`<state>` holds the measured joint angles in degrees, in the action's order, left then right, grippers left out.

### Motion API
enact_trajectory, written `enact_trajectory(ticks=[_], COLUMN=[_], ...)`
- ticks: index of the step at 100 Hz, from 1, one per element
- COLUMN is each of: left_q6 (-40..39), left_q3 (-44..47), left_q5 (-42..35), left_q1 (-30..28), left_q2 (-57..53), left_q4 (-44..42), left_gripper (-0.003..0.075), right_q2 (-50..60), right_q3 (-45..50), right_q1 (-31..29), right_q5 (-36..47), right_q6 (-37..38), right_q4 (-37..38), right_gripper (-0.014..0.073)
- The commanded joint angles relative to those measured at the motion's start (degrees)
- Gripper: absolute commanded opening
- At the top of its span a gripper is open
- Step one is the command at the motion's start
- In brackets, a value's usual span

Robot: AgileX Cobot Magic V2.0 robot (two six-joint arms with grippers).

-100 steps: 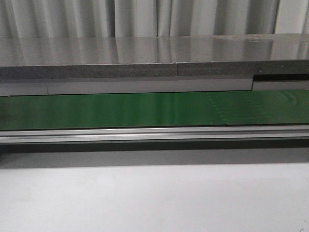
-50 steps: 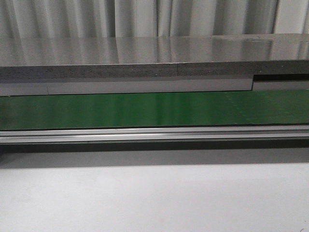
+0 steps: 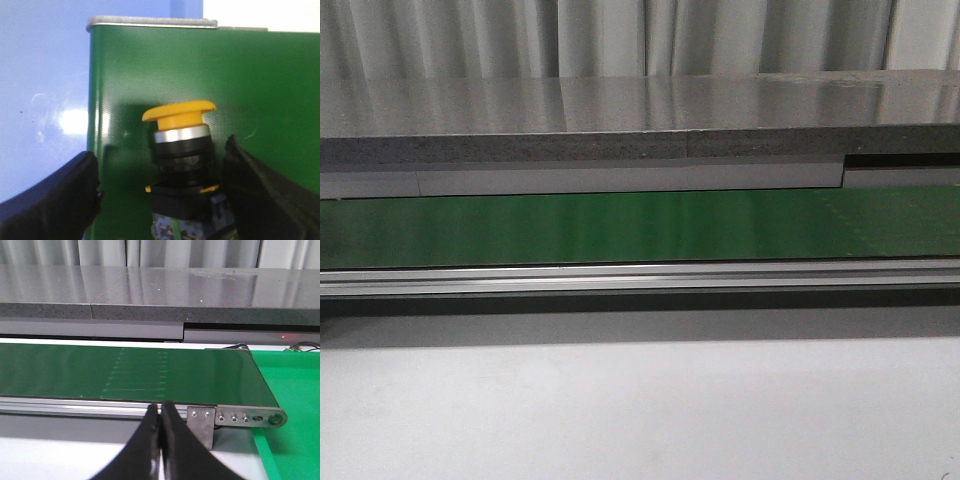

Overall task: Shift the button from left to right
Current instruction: 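Carry the button with the left gripper over the conveyor belt, then lower the button onto the belt and open the left gripper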

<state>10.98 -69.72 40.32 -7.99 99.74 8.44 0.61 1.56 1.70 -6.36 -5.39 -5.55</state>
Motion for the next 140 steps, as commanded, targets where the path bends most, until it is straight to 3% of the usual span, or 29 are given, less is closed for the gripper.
enact_trajectory(ticks=[1,47,79,140], left_q6=[0.13,0.53,0.53,1.60], left_q3=[-1.23,-1.23,-0.44,29.51], left_q5=[-2.45,-2.55,-4.08,-28.33], left_q1=[0.38,4.05,4.29,8.48], left_q2=[-2.80,-8.71,-19.41,-57.69], left_q4=[1.68,1.85,3.03,3.21], left_gripper=[0.0507,0.0506,0.0505,0.0505], right_q2=[1.20,1.20,1.20,1.20], right_q3=[-0.86,-0.86,-0.86,-0.86], right_q1=[-0.28,-0.28,-0.28,-0.28], right_q5=[4.28,4.28,4.28,4.28], right_q6=[-0.32,-0.32,-0.32,-0.32], right_q4=[0.21,0.21,0.21,0.21], right_gripper=[-0.0067,-0.0067,-0.0067,-0.0067])
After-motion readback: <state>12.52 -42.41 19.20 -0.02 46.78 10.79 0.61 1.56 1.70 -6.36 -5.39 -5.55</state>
